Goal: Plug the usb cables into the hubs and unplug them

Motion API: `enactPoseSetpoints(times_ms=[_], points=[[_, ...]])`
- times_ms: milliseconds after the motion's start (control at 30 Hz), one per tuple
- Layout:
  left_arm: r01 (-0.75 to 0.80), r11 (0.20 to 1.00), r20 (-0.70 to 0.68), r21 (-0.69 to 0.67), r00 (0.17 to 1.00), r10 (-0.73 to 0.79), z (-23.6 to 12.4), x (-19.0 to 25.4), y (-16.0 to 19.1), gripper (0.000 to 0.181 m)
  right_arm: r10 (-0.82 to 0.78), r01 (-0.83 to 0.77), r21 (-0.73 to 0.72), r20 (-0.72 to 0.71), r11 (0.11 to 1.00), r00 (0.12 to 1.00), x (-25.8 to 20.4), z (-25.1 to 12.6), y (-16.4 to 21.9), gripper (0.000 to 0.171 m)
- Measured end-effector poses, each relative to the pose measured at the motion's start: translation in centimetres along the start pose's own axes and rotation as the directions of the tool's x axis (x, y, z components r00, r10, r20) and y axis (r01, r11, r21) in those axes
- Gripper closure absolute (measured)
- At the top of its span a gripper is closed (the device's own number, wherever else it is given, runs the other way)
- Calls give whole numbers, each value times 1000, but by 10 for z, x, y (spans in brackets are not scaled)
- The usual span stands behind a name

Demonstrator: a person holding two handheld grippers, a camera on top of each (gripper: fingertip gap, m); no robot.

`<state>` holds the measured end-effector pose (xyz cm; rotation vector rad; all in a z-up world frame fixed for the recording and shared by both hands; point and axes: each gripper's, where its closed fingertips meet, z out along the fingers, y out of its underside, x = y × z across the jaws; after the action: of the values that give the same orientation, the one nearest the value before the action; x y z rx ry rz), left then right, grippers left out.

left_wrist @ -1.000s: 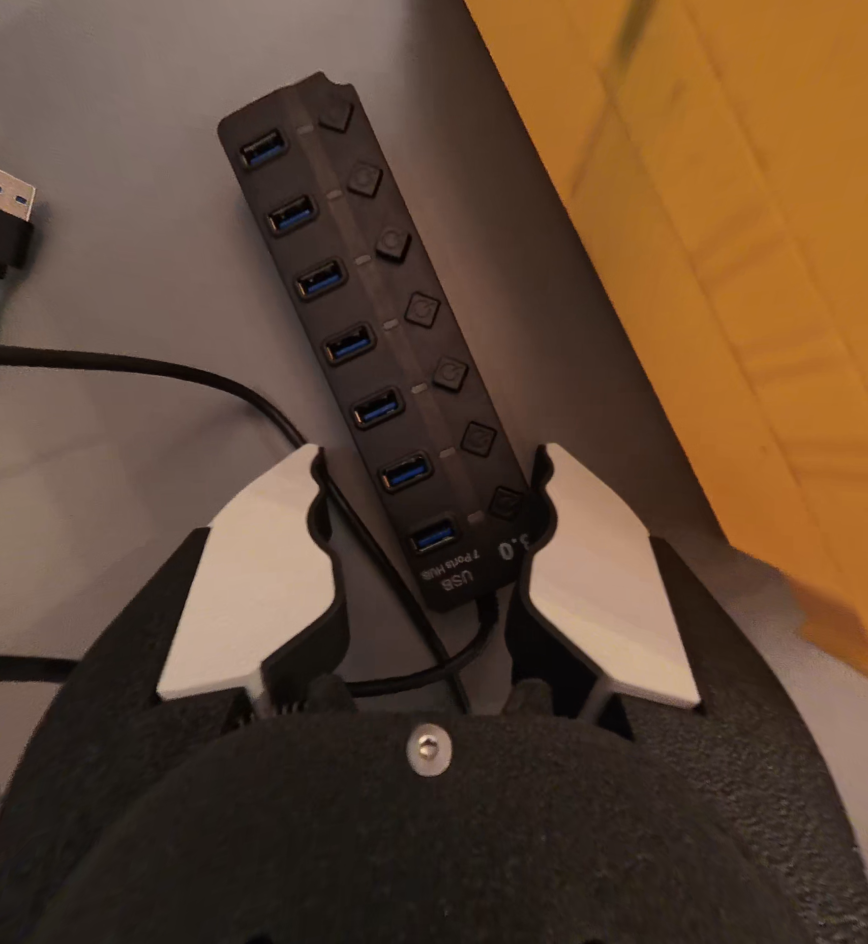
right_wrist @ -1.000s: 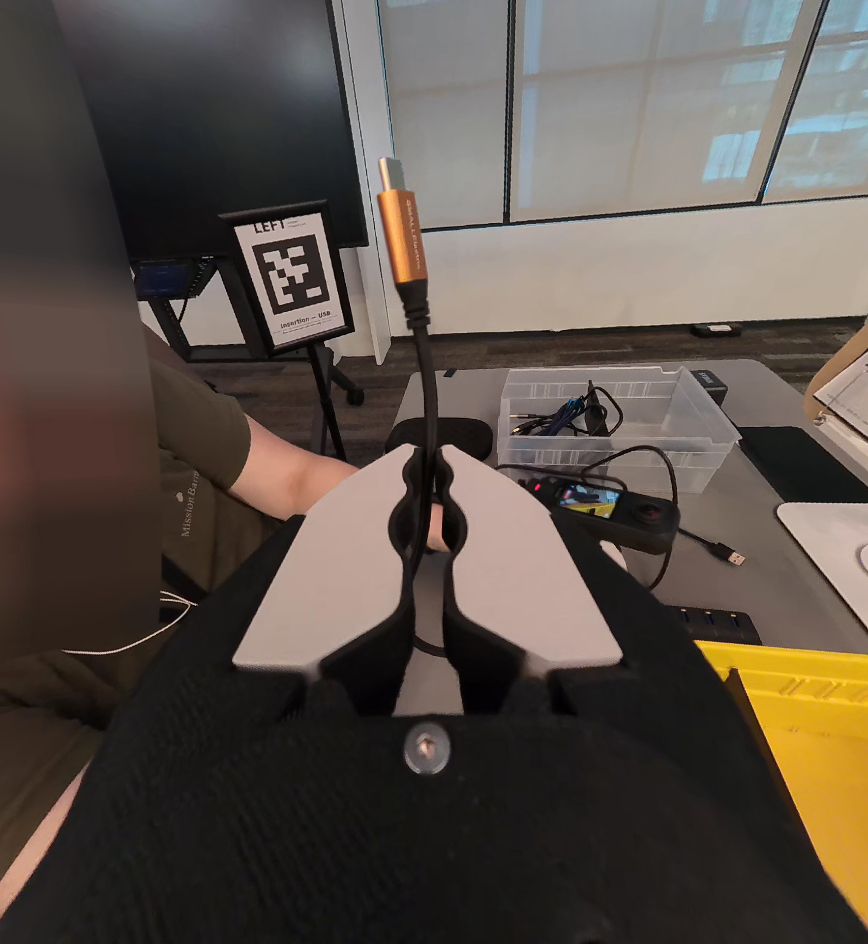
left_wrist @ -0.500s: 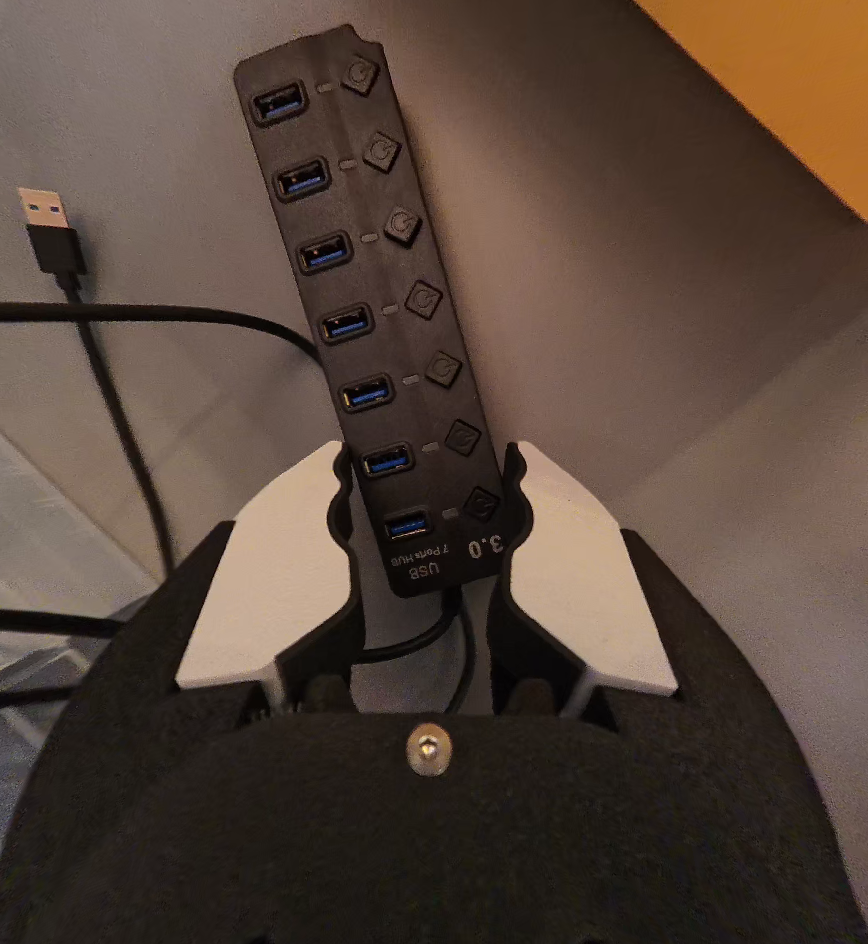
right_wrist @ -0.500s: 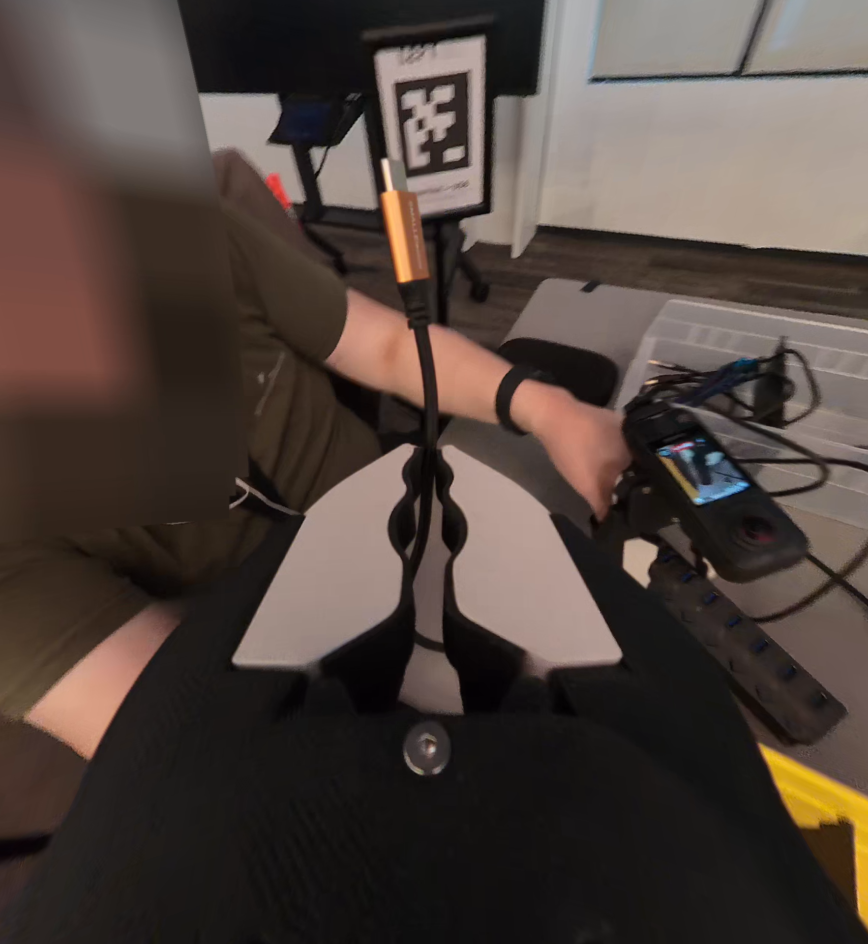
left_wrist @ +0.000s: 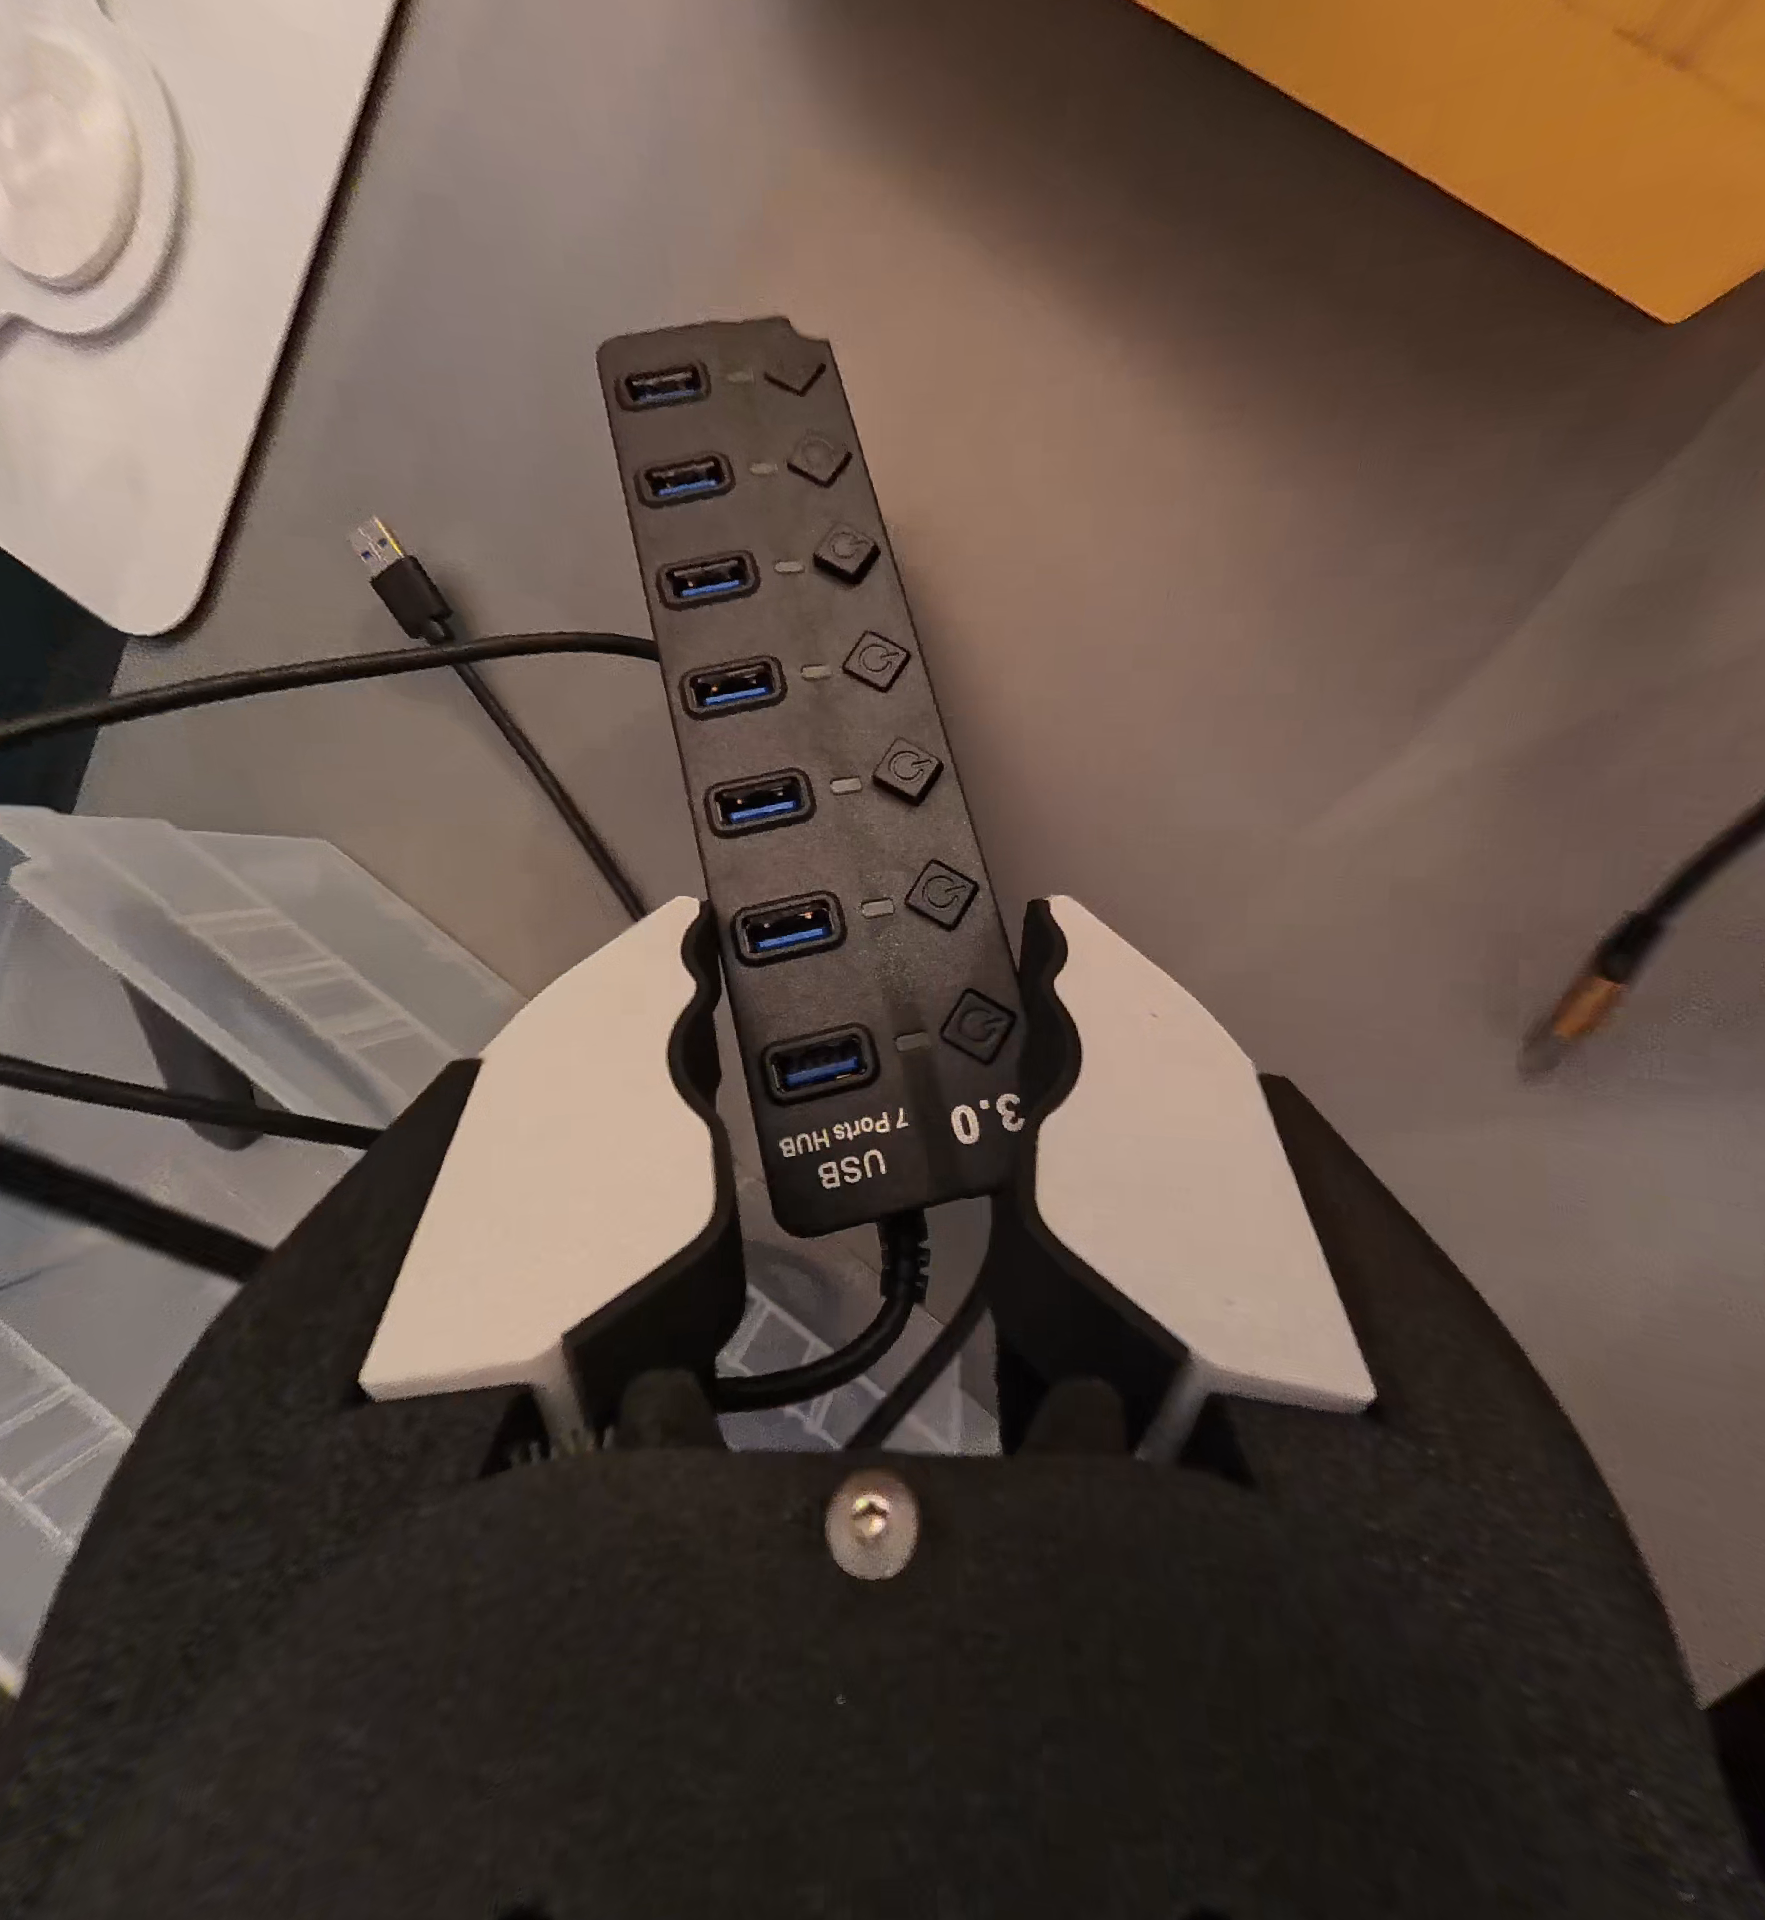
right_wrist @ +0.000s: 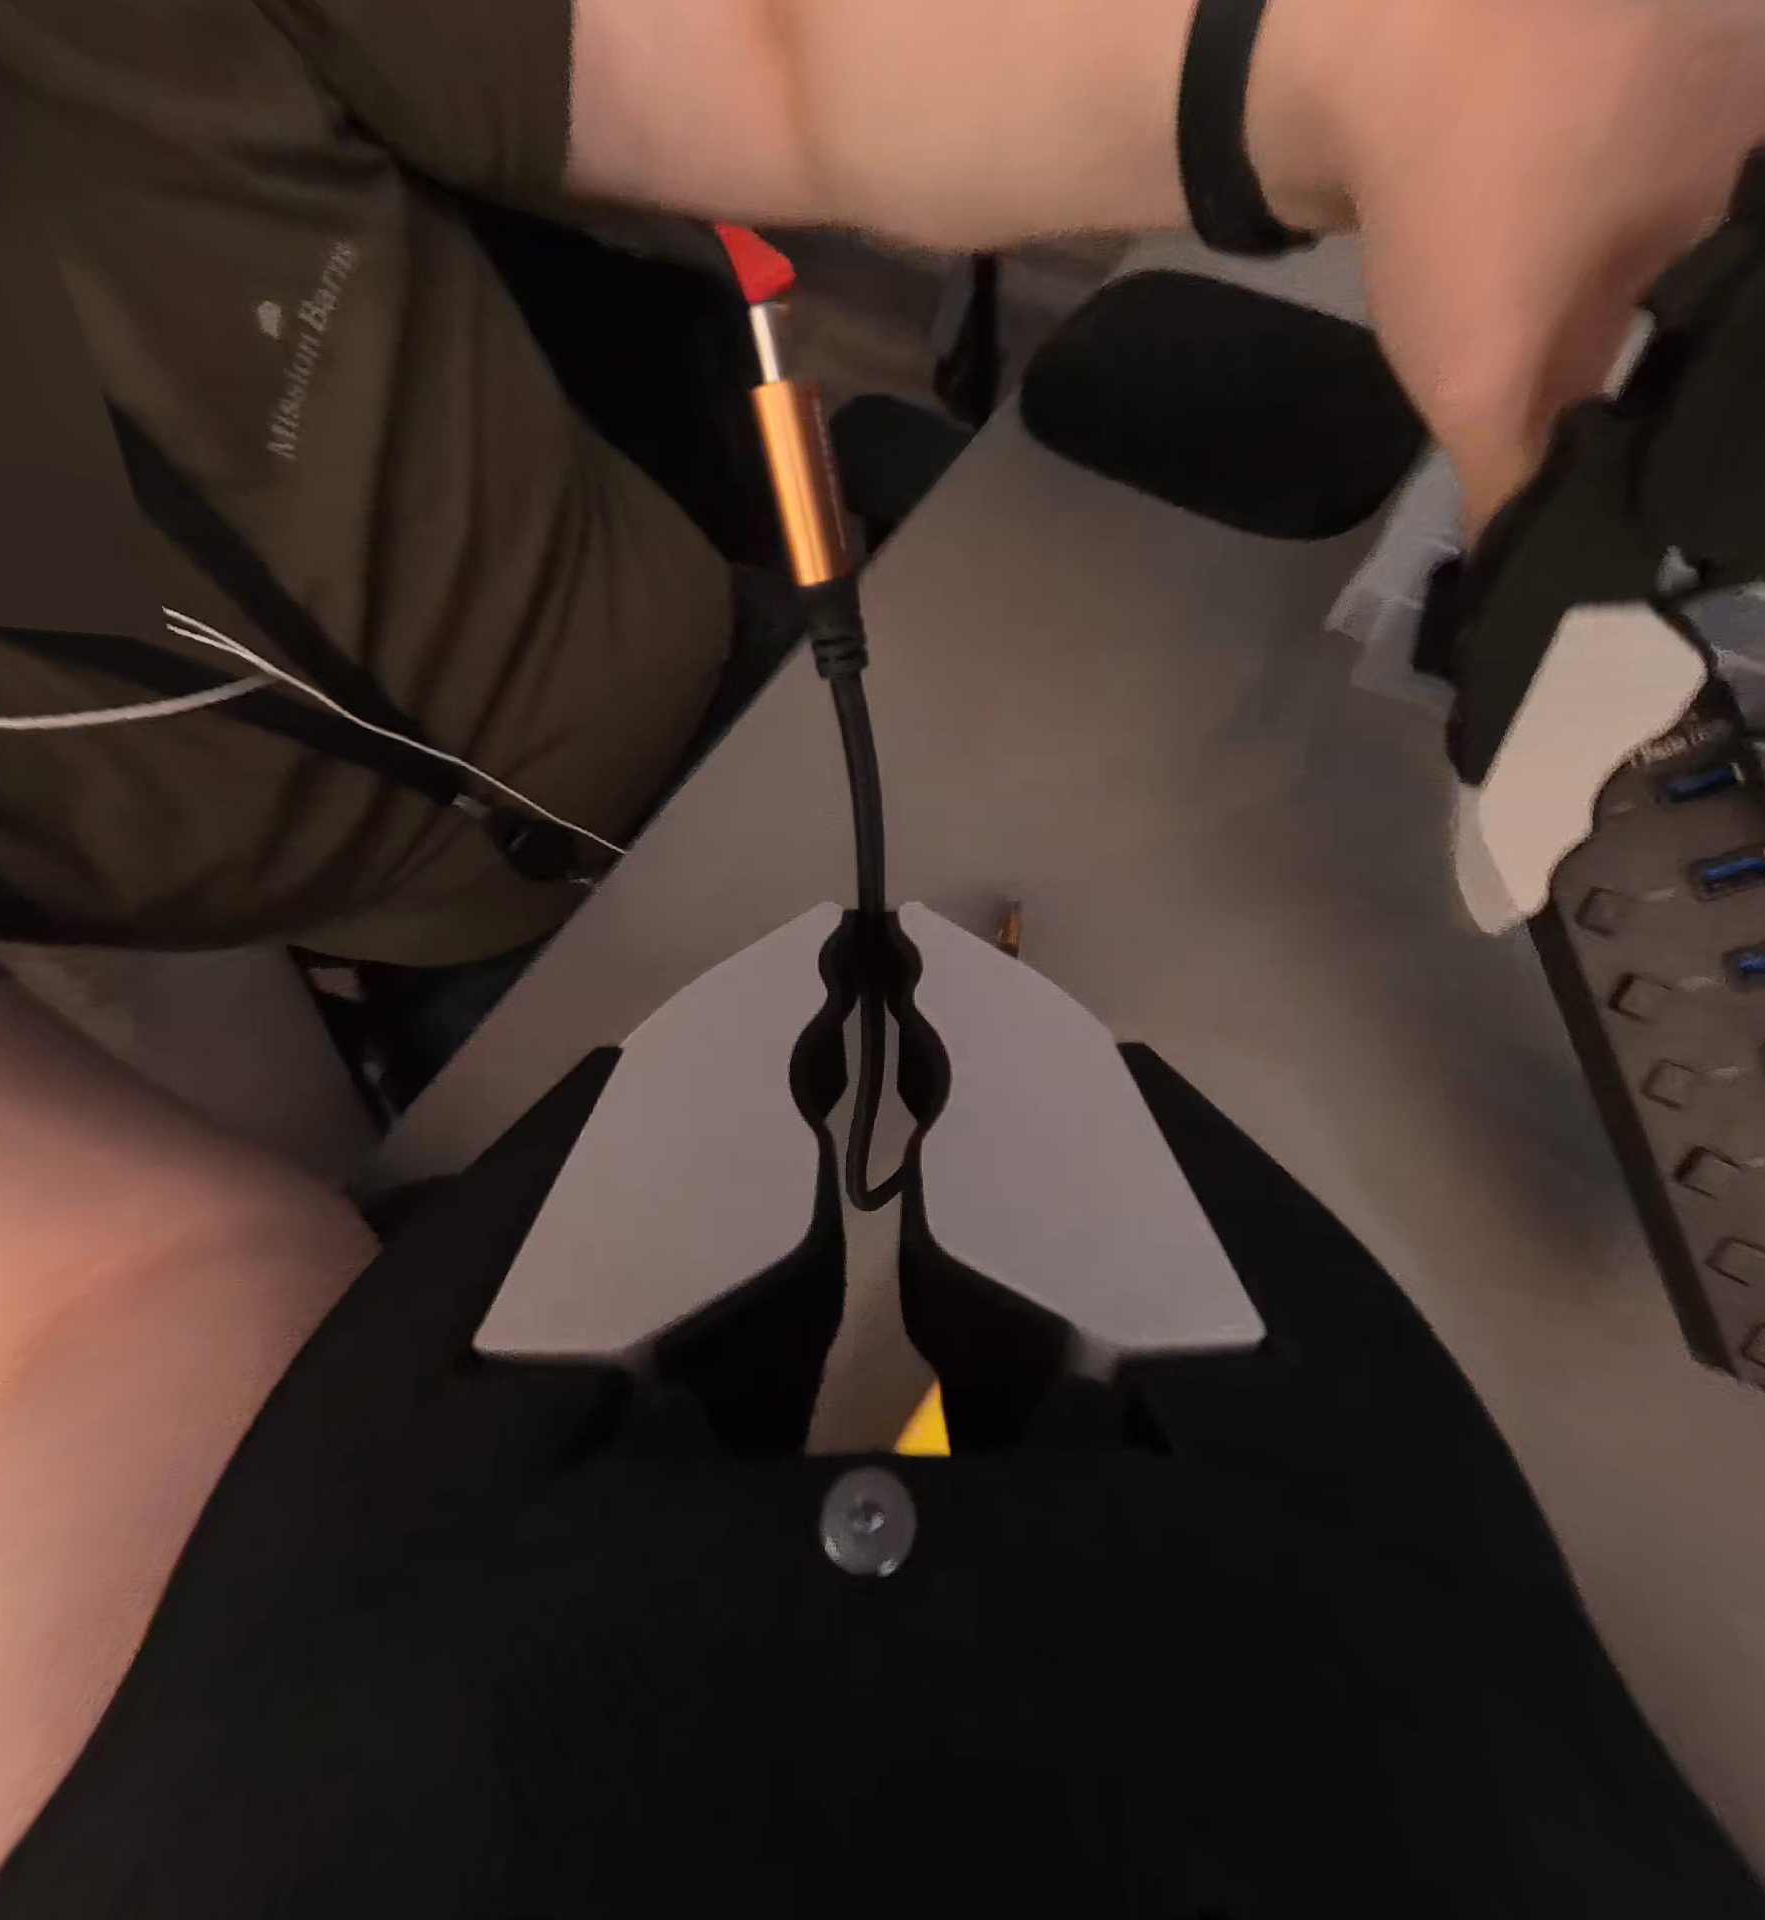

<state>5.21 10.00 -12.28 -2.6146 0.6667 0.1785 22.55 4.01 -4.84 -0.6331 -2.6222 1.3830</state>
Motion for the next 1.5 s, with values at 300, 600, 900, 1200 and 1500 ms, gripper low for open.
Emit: enactPoseSetpoints(times_ms=[300, 600, 900, 1200, 1500], points=[[-44, 997, 31, 69, 999, 42, -5, 2, -2, 126, 239, -212, -245, 83, 946, 968, 12, 34, 49, 166], [-115, 989, 60, 92, 992, 110, -16, 14, -4, 126, 228, -228, -18, -1, 974, 974, 45, 22, 29, 157], [-181, 971, 57, 155, 983, 174, -38, 31, -15, 127, -65, 128, 64, -597, 990, 800, 131, -8, 2, 93], [-308, 940, 57, 150, 951, 303, -52, 55, -18, 127, -246, 106, -261, -595, 960, 765, 141, 20, 28, 112], [-225, 874, 145, 430, 973, 179, -91, 34, -48, 116, -285, 132, -263, -715, 956, 638, 155, -4, 8, 115]])
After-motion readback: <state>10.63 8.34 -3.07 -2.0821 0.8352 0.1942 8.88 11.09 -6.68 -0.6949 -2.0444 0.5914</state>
